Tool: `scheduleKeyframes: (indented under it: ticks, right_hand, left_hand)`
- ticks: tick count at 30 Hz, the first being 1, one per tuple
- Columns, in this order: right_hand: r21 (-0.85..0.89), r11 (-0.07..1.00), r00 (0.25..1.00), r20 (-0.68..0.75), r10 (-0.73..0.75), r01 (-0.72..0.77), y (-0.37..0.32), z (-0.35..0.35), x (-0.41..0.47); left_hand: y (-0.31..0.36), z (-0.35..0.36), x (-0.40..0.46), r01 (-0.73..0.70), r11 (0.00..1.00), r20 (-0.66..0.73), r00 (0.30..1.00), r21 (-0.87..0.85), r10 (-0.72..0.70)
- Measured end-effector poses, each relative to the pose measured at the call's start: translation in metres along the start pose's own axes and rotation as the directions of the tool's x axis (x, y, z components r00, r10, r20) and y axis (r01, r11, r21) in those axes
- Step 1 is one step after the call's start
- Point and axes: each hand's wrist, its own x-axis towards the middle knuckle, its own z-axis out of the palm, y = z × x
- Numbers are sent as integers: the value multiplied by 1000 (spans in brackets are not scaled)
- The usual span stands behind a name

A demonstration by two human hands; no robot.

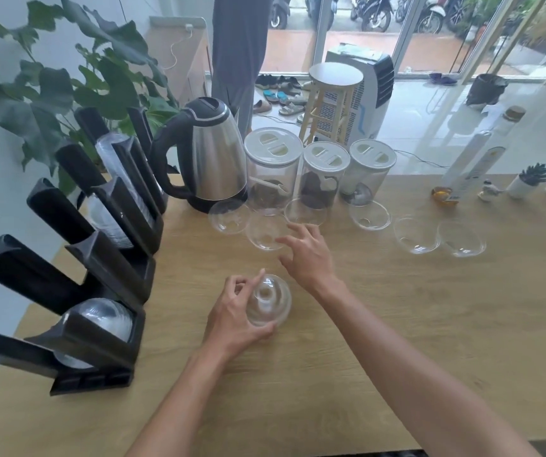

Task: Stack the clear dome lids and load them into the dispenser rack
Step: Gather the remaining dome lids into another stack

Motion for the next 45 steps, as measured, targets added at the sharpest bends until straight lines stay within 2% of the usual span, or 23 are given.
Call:
scheduleKeyframes:
  ticks: [3,5,9,12,14,15,17,19,20,22,24,26,29,31,33,36,39,42,45]
  right_hand:
    - [-68,997,998,-41,-42,39,-1,8,8]
    - [-36,999,994,-102,-35,32,0,9,9]
    - [203,979,974,-223,35,11,-1,-3,-4]
    - [413,910,976,-182,120,-34,-8,-21,-24]
    - [585,805,977,-90,192,-105,-16,-34,-36]
    - [688,710,973,-23,229,-150,-20,-40,-40]
    - [862,451,955,114,274,-232,-28,-51,-50]
    - [931,225,940,229,253,-287,-33,-55,-58]
    - [936,157,933,274,234,-315,-34,-55,-62]
    - [926,120,918,326,227,-358,-34,-51,-67]
    - [909,172,905,327,271,-380,-33,-45,-68]
    - [877,283,893,281,352,-388,-30,-41,-65]
    - [743,546,892,152,426,-388,-23,-35,-50]
    - [588,726,908,37,417,-357,-15,-26,-37]
    - [433,840,926,-30,377,-328,-5,-19,-22]
    - [176,926,940,-10,342,-335,11,-14,2]
    - [-52,946,947,33,320,-319,28,-7,21]
    - [-119,936,941,29,337,-332,45,2,32]
    - [-87,947,951,-54,304,-308,57,10,30]
  left_hand:
    - [2,-1,3,-9,1000,2,1000,-4,9]
    - [1,-2,4,-24,1000,11,1000,-10,24]
    - [-2,-9,3,-12,997,-27,1000,-74,10]
    - [4,-19,5,5,987,-105,994,-160,-22]
    - [10,-24,7,-1,974,-156,987,-227,-35]
    - [13,-27,9,-11,968,-178,983,-249,-35]
    - [21,-30,11,-32,961,-210,977,-273,-27]
    - [28,-32,13,-49,958,-245,969,-281,-22]
    - [30,-32,14,-55,960,-264,964,-276,-21]
    - [31,-32,14,-57,967,-290,957,-249,-18]
    - [30,-31,11,-44,977,-286,958,-209,-18]
    - [28,-28,7,-15,987,-239,971,-158,-24]
    - [21,-18,3,24,997,-128,991,-73,-33]
    - [17,-10,1,43,998,-51,998,-36,-45]
    - [14,-2,1,60,998,-9,998,-11,-60]
    - [15,5,6,58,998,10,998,5,-58]
    - [16,8,13,52,998,28,998,17,-53]
    - [18,9,18,35,999,31,999,18,-36]
    - [19,8,21,20,1000,37,999,19,-21]
